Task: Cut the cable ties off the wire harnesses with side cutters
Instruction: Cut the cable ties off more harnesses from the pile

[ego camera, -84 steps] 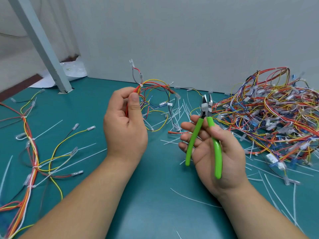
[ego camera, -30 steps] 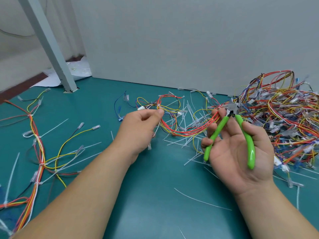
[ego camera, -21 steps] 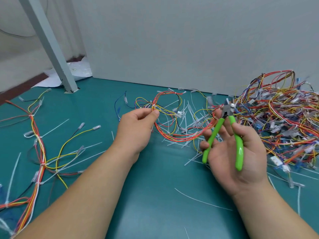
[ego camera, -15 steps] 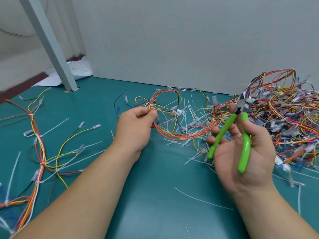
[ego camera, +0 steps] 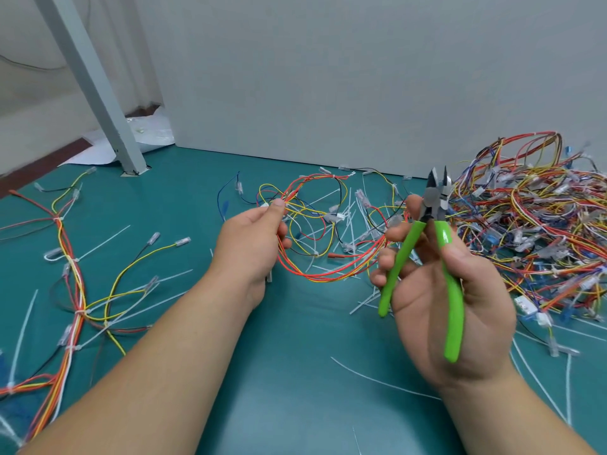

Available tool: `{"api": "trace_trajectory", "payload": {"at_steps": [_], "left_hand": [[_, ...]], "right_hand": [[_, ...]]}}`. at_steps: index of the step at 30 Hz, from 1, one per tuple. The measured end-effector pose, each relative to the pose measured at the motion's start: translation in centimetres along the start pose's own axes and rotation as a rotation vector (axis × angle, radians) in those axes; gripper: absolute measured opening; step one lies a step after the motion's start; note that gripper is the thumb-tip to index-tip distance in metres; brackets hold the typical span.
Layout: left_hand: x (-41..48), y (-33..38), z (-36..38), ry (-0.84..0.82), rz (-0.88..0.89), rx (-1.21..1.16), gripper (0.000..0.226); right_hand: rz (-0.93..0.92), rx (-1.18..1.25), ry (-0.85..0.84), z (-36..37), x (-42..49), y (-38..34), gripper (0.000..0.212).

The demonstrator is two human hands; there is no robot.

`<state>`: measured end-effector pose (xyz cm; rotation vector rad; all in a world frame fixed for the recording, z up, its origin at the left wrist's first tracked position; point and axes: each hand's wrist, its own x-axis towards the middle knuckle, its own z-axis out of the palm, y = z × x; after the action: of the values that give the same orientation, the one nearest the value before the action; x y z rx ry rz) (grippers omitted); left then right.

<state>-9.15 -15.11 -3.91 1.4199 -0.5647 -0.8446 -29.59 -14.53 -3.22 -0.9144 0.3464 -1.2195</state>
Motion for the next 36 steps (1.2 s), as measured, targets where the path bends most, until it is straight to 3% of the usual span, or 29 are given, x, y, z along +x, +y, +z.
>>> {"api": "trace_trajectory", "payload": {"at_steps": [4, 7, 9, 13, 18, 23, 25, 36], "left_hand": [[-0.3, 0.2, 0.0, -0.063, -0.022, -0.041, 0.014], [-0.5, 0.2, 0.3, -0.102, -0.019, 0.016, 0.012], [-0.6, 0.1, 0.5, -0.105, 0.017, 0.065, 0.016], [-0.8, 0.1, 0.6, -0.082, 0.052, 0.08, 0.035], [-0.7, -0.1, 0.4, -0.094, 0.059, 0.11, 0.026], [-0.9, -0.1, 0.5, -0.114, 0.035, 0.111, 0.019], [-1.0, -0.1, 0.5, -0.126, 0.034, 0.104, 0.019], [-1.3, -0.1, 0.7, -0.155, 0.057, 0.149, 0.015]], "right_hand": [[0.06, 0.059, -0.154, 0.1, -0.3, -0.8, 0.078], [0.279, 0.129, -0.386, 0.6, -0.5, -1.1, 0.078], [0.397, 0.115, -0.43, 0.7, -0.8, -0.5, 0.075], [0.497, 0.133, -0.336, 0.6, -0.5, 0.5, 0.084], [0.42, 0.149, -0.205, 0.1, 0.0, 0.5, 0.09], [0.334, 0.066, -0.03, 0.1, 0.3, 0.9, 0.084], [0.323, 0.058, 0.036, -0.1, 0.4, 0.9, 0.07], [0.43, -0.07, 0.045, 0.3, 0.3, 1.5, 0.064]]}}
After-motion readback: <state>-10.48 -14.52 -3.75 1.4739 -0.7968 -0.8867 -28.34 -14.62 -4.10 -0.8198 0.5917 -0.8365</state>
